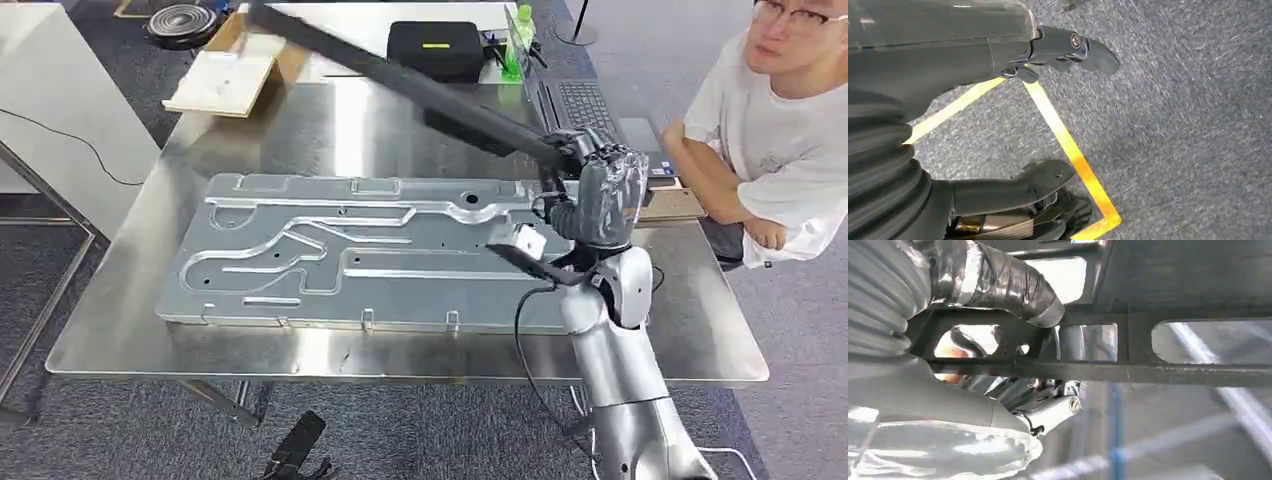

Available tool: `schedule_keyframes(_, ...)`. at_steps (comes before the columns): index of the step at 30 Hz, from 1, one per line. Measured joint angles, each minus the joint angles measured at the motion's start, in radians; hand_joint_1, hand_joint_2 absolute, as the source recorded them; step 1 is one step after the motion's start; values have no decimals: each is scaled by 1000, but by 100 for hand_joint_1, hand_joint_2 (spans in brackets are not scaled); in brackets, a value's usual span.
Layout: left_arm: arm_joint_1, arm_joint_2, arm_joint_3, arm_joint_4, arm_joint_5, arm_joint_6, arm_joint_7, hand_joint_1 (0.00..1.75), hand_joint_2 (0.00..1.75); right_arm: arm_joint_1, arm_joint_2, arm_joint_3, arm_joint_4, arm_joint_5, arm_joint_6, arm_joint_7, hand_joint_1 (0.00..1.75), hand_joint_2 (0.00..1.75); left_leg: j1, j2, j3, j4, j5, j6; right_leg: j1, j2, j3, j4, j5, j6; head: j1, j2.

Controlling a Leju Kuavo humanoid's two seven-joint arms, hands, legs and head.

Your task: Take the parts from the cabinet and place them on the table.

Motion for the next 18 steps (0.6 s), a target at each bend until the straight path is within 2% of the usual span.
schedule_keyframes(2,0,3,0,0,0,-2,-7,0,175,-25,-28,0,75,-47,0,5,175,175,1,-2,84,-176,89,4,-2,6,0,11,-6,7,0,0)
schedule_keyframes(3,-1,4,0,0,0,-3,-10,0,175,-35,-37,0,105,-60,0,7,175,175,-1,-6,100,-206,74,9,2,8,-5,18,-11,14,0,0)
schedule_keyframes(6,-1,4,-2,0,-2,-5,-19,0,175,-51,-66,0,168,-75,0,10,175,175,-10,-7,97,-212,78,21,0,9,-10,18,-8,31,1,0)
schedule_keyframes(7,-1,4,-3,0,-3,-5,-21,0,175,-55,-76,0,184,-75,0,10,175,175,-10,-7,97,-215,81,28,-2,9,-10,17,-7,37,0,0)
schedule_keyframes(8,-1,2,-5,0,-5,-5,-22,0,175,-57,-88,0,194,-76,0,12,175,175,-2,-6,104,-228,89,39,-5,8,-13,22,-15,42,1,0)
schedule_keyframes(9,-2,2,-7,0,-7,-5,-24,0,175,-61,-99,0,205,-78,0,13,175,175,-3,-6,107,-232,91,42,-6,4,-22,49,-36,47,2,0)
schedule_keyframes(11,-3,2,-8,0,-11,-5,-32,0,175,-70,-109,0,226,-88,6,23,175,175,-4,-4,107,-233,91,46,-11,4,-84,179,-101,57,2,0)
schedule_keyframes(12,-2,2,-10,0,-11,-5,-36,0,175,-69,-117,0,239,-94,13,29,175,175,-4,-4,107,-233,90,47,-12,3,-118,247,-125,61,2,0)
schedule_keyframes(13,-1,2,-10,0,-11,-5,-39,0,175,-67,-124,0,252,-98,22,34,175,175,-4,-4,107,-233,90,48,-14,3,-140,284,-130,64,2,0)
schedule_keyframes(14,0,2,-11,0,-12,-5,-39,0,175,-67,-131,0,263,-100,28,38,175,175,-4,-5,108,-232,89,47,-18,2,-141,282,-114,66,2,0)
schedule_keyframes(15,1,2,-11,0,-12,-5,-40,0,175,-67,-135,0,273,-102,32,41,175,175,-4,-5,108,-232,88,47,-21,0,-124,241,-82,66,2,0)
schedule_keyframes(17,0,2,-13,0,-12,-5,-42,0,175,-70,-142,1,284,-109,39,42,175,175,-3,-6,113,-232,85,41,-23,-6,-45,82,1,65,2,0)
schedule_keyframes(18,0,2,-14,0,-12,-5,-42,0,175,-73,-144,2,289,-111,44,42,175,175,-3,-5,114,-232,83,37,-23,-12,-22,25,3,63,2,0)
